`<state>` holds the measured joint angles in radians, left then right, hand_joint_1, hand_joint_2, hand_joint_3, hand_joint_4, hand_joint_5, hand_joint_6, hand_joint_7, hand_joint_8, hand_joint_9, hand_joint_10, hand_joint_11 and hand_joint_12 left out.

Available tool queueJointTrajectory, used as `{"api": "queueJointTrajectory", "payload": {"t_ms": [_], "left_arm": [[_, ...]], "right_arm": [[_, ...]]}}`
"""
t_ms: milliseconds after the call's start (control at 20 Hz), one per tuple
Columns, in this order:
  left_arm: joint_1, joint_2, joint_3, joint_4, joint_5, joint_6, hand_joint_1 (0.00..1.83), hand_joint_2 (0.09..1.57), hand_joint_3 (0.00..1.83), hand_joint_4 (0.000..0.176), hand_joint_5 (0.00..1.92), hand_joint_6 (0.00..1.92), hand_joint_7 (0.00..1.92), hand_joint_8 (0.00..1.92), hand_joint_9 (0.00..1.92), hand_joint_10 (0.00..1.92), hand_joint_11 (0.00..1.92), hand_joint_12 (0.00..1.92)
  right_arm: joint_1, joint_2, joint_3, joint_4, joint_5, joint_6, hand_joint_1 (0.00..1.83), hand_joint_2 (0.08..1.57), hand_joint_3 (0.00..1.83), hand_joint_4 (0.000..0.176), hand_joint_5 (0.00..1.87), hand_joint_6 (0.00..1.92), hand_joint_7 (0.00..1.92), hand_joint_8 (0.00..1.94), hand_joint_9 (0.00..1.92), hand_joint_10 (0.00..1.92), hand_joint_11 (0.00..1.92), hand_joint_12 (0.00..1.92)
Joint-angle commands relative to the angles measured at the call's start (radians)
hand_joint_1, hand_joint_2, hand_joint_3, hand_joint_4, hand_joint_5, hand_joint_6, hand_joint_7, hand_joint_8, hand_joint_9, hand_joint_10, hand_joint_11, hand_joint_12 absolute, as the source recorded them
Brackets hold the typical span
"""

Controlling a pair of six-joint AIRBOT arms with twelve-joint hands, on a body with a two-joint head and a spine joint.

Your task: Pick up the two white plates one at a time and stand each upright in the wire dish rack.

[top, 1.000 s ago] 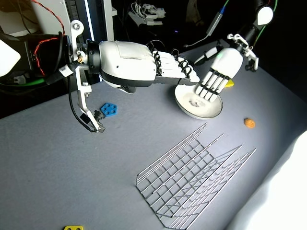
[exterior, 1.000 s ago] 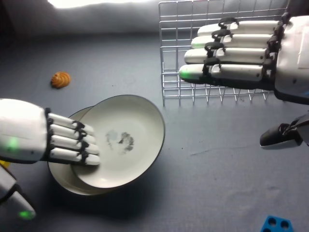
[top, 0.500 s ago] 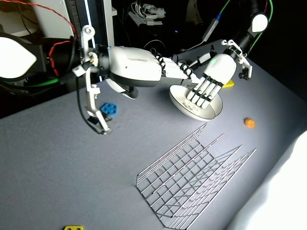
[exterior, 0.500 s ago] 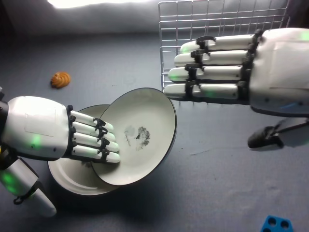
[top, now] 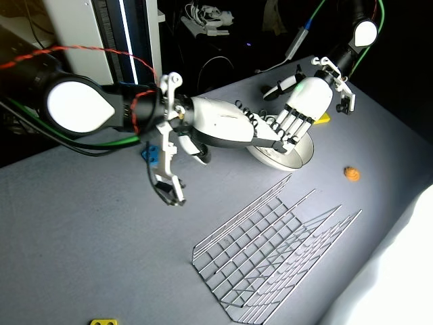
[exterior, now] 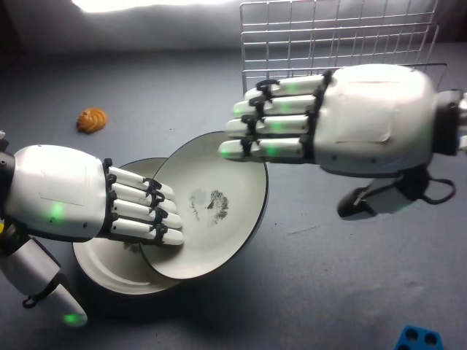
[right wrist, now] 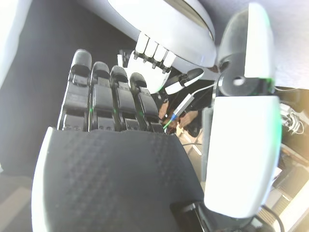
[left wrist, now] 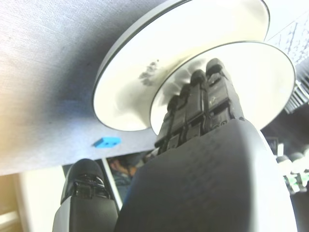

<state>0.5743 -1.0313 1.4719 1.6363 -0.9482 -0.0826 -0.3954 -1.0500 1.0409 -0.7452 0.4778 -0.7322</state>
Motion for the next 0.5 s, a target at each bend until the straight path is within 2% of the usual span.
{"api": "queueJointTrajectory", "payload": {"t_ms": [0,450], "left_arm": [[-0.006,-0.014,-0.002,-0.023,-0.019,-0.003,0.00,1.04,0.00,0.000,0.01,0.00,0.02,0.00,0.01,0.00,0.00,0.00],[-0.012,-0.013,0.006,-0.023,-0.019,-0.006,0.00,1.04,0.00,0.000,0.00,0.00,0.00,0.00,0.00,0.00,0.00,0.00]], "right_arm": [[0.013,-0.014,0.012,0.030,0.088,-0.006,1.13,0.88,0.01,0.000,0.00,0.00,0.00,0.00,0.00,0.00,0.00,0.28],[0.014,-0.193,0.108,0.102,0.025,-0.036,1.16,0.95,0.01,0.000,0.05,0.01,0.00,0.00,0.02,0.01,0.00,0.43]]}}
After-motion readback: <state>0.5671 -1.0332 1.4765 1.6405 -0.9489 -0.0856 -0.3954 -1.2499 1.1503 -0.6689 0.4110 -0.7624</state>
